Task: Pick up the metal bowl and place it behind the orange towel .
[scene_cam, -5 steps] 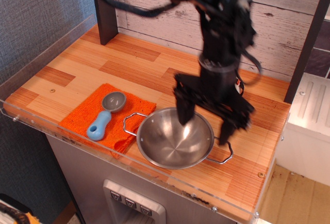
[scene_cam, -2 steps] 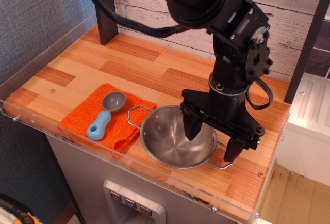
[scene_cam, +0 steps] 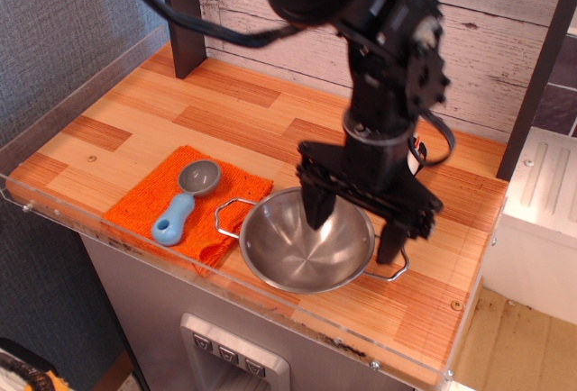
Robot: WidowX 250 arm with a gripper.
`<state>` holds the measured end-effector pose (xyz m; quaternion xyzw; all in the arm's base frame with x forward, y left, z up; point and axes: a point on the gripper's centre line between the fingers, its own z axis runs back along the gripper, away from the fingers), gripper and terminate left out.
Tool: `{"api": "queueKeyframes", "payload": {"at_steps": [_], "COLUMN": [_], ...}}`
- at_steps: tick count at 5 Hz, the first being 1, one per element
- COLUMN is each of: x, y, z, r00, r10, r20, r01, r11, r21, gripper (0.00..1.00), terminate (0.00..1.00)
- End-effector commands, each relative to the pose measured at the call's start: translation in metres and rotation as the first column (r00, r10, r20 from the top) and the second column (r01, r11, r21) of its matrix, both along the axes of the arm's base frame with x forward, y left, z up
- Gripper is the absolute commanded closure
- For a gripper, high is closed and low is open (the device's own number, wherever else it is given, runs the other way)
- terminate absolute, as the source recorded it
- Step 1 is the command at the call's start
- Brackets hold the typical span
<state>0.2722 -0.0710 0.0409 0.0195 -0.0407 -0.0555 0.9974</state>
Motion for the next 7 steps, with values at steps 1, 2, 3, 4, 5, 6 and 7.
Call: {"api": "queueKeyframes", "payload": {"at_steps": [1, 2, 3, 4, 5, 6, 7], "x": [0.002, 0.005, 0.001, -0.006, -0.01, -0.013, -0.014], "y": [0.01, 0.005, -0.008, -0.017, -0.029, -0.028, -0.023], "z": [0.026, 0.025, 0.019, 0.01, -0.007, -0.02, -0.024], "r00": [0.999, 0.998, 0.99, 0.985, 0.979, 0.977, 0.978], "r10": [-0.011, -0.04, -0.137, -0.166, -0.205, -0.211, -0.205], "r20": [0.049, 0.045, 0.043, 0.036, -0.001, -0.037, -0.046], "r01": [0.012, 0.041, 0.14, 0.168, 0.205, 0.21, 0.204], "r11": [1.0, 0.999, 0.988, 0.983, 0.978, 0.977, 0.979], "r21": [-0.018, -0.03, -0.067, -0.071, -0.048, -0.031, -0.018], "gripper": [0.0, 0.0, 0.0, 0.0, 0.0, 0.0, 1.0], "terminate": [0.0, 0.0, 0.0, 0.0, 0.0, 0.0, 0.0]}}
